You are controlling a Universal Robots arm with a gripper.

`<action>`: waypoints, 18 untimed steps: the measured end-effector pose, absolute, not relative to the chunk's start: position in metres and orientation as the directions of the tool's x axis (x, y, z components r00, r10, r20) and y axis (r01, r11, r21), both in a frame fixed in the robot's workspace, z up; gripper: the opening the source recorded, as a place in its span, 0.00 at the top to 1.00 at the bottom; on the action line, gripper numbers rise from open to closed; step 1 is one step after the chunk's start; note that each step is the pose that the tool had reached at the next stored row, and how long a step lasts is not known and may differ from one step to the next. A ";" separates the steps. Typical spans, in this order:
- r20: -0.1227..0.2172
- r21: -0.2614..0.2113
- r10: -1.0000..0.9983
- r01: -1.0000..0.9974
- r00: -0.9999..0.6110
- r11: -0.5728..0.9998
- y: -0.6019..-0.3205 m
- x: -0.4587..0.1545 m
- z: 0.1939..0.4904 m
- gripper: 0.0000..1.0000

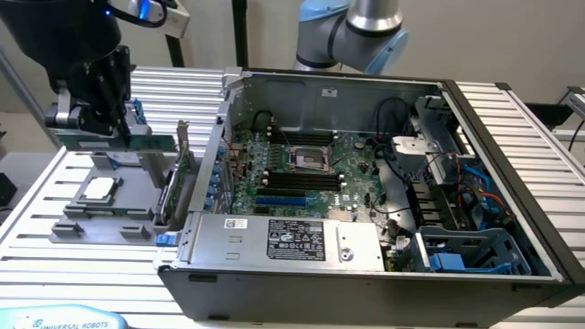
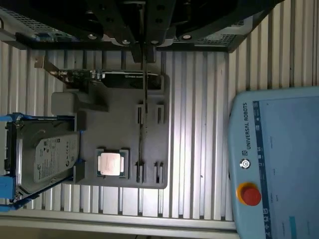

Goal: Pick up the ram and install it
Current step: 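Pick up the ram and move it above insertion slot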

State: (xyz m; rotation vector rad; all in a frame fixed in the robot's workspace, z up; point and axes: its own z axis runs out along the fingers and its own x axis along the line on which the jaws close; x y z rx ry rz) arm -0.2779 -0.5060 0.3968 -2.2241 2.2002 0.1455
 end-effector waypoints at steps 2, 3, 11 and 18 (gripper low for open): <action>-0.077 0.059 -0.997 -0.998 0.009 -0.013 -0.506 -0.269 0.401 0.86; -0.079 0.059 -0.997 -0.998 0.009 -0.013 -0.506 -0.264 0.403 0.86; -0.099 0.059 -0.995 -0.998 0.009 -0.015 -0.506 -0.229 0.415 0.86; -0.110 0.058 -0.994 -0.998 0.008 -0.015 -0.506 -0.200 0.421 0.86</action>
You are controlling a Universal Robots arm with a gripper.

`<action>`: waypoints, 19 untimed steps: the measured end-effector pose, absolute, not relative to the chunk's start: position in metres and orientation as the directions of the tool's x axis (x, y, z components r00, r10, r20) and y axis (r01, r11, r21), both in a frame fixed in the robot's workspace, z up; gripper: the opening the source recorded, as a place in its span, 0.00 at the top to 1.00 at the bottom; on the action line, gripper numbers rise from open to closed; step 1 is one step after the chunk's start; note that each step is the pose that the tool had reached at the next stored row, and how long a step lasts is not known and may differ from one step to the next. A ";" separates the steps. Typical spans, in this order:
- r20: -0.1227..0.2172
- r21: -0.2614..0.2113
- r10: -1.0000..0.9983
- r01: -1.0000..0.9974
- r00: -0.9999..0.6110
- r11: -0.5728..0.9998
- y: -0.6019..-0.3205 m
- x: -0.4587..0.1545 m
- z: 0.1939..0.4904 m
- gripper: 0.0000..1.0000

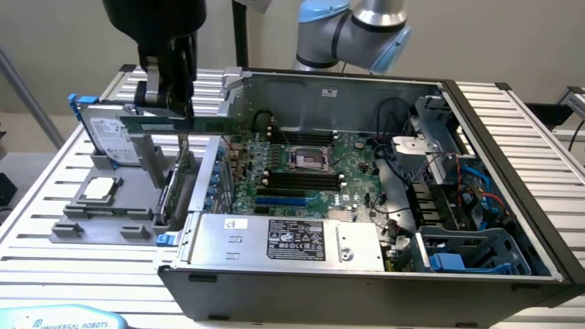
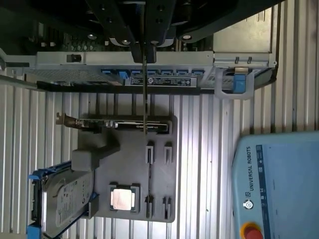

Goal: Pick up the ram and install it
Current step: 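Pick up the ram and move it above insertion slot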

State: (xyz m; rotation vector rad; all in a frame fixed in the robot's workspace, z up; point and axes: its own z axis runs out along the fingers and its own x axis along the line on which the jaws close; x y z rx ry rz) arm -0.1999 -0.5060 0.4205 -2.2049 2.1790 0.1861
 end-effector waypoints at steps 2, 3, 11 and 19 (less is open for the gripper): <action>-0.112 0.058 -0.994 -0.998 0.009 -0.015 -0.506 -0.192 0.421 0.86; -0.113 0.059 -0.994 -0.998 0.009 -0.015 -0.506 -0.188 0.421 0.86; -0.114 0.060 -0.993 -0.998 0.008 -0.015 -0.504 -0.153 0.422 0.86; -0.114 0.063 -0.993 -0.998 0.008 -0.015 -0.491 -0.126 0.419 0.86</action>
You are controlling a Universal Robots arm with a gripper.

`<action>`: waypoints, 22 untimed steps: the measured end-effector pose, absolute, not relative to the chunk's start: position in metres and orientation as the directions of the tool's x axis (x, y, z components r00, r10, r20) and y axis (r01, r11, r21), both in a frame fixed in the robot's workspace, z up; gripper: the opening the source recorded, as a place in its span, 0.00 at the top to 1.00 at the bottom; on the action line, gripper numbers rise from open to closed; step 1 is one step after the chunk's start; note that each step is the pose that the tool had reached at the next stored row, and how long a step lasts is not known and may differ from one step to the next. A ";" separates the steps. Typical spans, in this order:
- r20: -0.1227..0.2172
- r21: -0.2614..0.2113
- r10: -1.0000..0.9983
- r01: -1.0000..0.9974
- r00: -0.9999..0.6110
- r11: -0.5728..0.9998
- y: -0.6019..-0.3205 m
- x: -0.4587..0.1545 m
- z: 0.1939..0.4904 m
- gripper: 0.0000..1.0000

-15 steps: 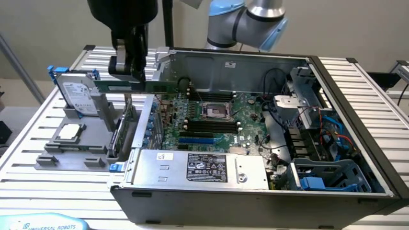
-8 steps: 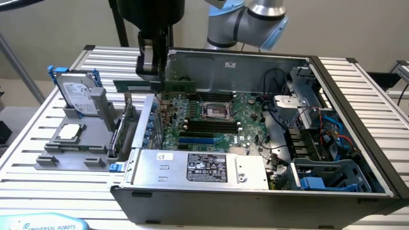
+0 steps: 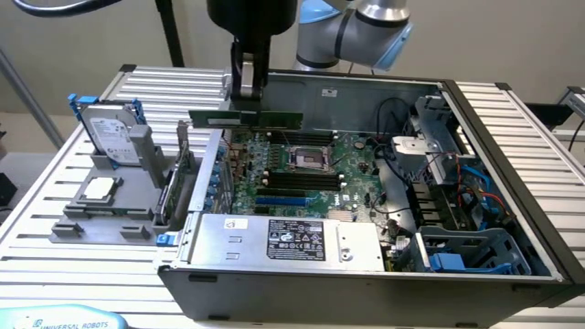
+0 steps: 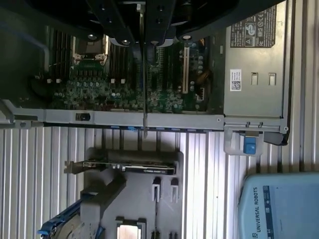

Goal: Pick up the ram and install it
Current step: 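Pick up the ram and move it above insertion slot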

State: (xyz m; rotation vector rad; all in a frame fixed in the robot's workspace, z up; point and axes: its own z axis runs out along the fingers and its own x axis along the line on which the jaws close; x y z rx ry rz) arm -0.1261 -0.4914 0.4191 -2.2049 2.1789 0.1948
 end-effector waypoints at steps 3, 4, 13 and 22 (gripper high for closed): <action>-0.114 0.063 -0.993 -0.998 0.008 -0.015 -0.482 -0.121 0.416 0.86; -0.114 0.063 -0.993 -0.998 0.008 -0.015 -0.478 -0.119 0.415 0.86; -0.112 0.063 -0.994 -0.998 0.008 -0.015 -0.449 -0.098 0.402 0.86; -0.100 0.063 -0.995 -0.998 0.008 -0.014 -0.433 -0.065 0.390 0.86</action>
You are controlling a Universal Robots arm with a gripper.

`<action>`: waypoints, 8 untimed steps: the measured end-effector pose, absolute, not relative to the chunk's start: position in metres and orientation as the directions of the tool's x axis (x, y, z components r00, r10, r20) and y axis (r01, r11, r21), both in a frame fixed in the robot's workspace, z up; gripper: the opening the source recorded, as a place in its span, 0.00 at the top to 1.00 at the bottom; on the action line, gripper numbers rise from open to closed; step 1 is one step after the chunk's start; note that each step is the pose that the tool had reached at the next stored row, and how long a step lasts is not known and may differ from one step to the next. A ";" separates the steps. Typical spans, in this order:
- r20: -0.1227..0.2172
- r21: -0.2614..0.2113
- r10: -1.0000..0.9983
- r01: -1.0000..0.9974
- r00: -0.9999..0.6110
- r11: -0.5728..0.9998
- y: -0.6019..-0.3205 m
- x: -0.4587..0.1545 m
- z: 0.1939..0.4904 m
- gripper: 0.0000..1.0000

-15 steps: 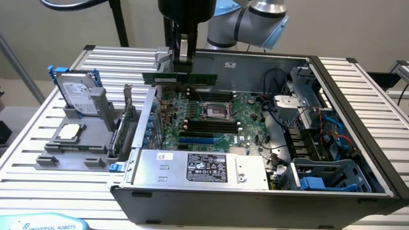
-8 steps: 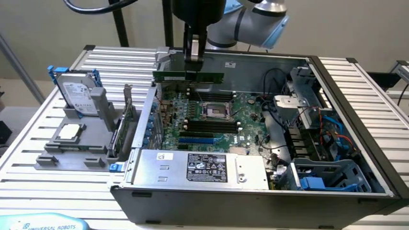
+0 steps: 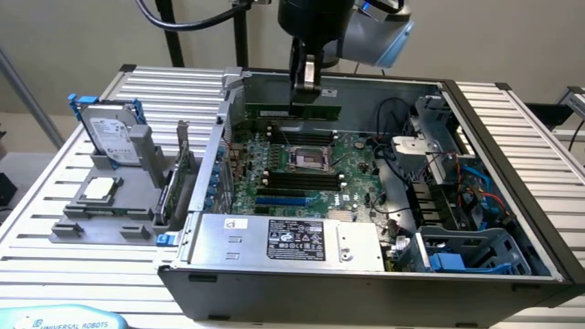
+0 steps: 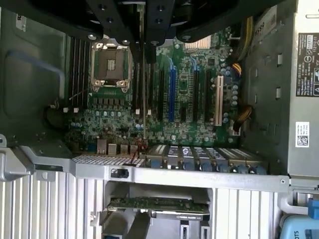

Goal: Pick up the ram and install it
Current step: 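Pick up the ram and move it above insertion slot, then insert the ram into the slot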

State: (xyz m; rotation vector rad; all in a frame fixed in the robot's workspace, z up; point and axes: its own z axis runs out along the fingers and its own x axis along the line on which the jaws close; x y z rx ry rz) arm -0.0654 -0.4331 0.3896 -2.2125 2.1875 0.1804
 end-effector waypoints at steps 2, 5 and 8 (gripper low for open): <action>-0.094 0.064 -0.996 -0.998 0.008 -0.014 -0.430 -0.062 0.387 0.86; -0.088 0.064 -0.996 -0.998 0.008 -0.014 -0.421 -0.059 0.384 0.86; -0.082 0.064 -0.997 -0.998 0.008 -0.013 -0.413 -0.057 0.380 0.86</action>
